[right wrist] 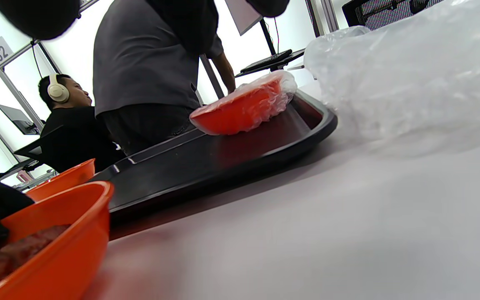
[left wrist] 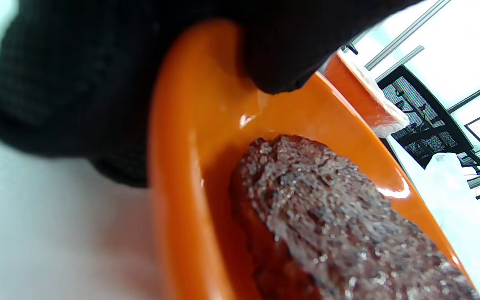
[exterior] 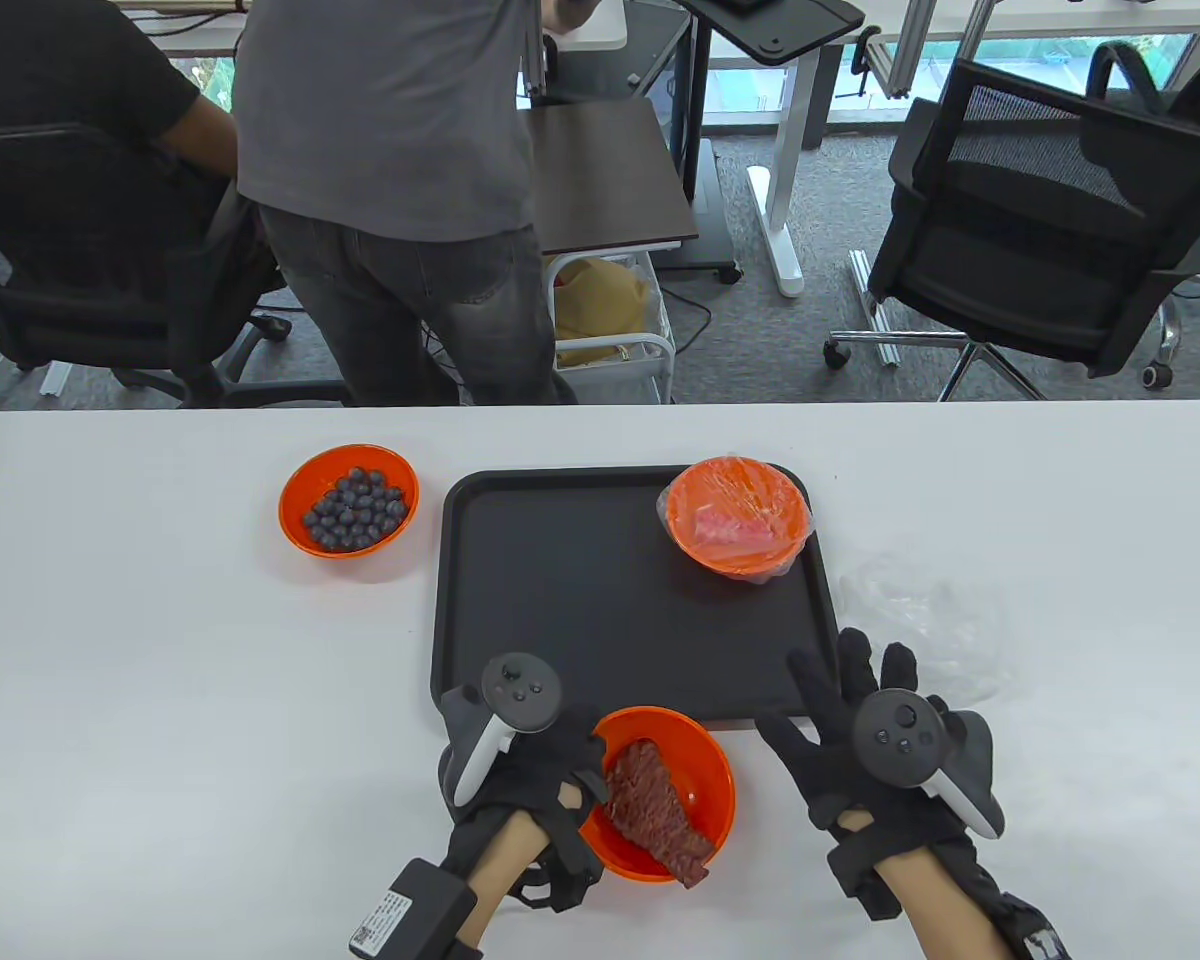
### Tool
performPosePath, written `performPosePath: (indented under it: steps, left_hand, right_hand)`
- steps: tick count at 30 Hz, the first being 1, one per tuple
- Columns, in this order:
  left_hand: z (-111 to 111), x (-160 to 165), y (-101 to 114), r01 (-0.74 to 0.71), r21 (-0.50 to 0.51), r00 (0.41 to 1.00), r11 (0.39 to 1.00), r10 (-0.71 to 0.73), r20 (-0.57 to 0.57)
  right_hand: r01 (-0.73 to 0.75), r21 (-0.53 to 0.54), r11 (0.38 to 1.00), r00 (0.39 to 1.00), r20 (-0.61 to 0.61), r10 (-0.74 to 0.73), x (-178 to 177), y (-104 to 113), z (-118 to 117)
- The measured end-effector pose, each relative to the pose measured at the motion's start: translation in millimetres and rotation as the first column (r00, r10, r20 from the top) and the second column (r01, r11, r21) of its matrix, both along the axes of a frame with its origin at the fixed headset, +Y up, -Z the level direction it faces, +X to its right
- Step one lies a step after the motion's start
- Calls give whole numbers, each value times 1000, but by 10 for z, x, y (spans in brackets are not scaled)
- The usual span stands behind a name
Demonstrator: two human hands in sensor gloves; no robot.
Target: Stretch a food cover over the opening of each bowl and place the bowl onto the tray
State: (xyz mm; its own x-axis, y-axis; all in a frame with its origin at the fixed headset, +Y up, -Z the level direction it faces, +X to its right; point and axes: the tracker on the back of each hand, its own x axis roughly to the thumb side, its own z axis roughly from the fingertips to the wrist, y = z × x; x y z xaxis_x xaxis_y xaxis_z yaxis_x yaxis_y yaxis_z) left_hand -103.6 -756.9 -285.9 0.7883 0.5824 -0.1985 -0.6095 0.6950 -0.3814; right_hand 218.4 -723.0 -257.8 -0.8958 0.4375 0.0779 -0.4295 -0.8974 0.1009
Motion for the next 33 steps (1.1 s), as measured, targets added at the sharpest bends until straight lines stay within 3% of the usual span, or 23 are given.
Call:
performPosePath:
  steps: [15,19,22,26,29,33]
  left_hand:
    - [26,-99,-46,-58,-51,997,997,55,-44]
    - [48,-204,156,-60,42,995,997,63,-73]
    - [71,-302,433,28,179,998,984,-18,-60]
    - [81,-452,635,273,376,962,886,-259,-87]
    - [54,-551,530,337,346,939,876,-340,-55]
    - [35,-614,270,394,229,916,890,-400,-22]
  right_hand:
    - [4,-9,1000,1000,2,-4,5,-1,4]
    - [30,32,999,999,11,-31,38,21,7]
    - [64,68,996,997,29,-66,81,42,3]
    - [70,65,995,996,46,-73,141,34,-5]
    - [65,50,997,996,50,-68,169,8,-18]
    - [62,50,997,996,61,-65,201,-32,-42]
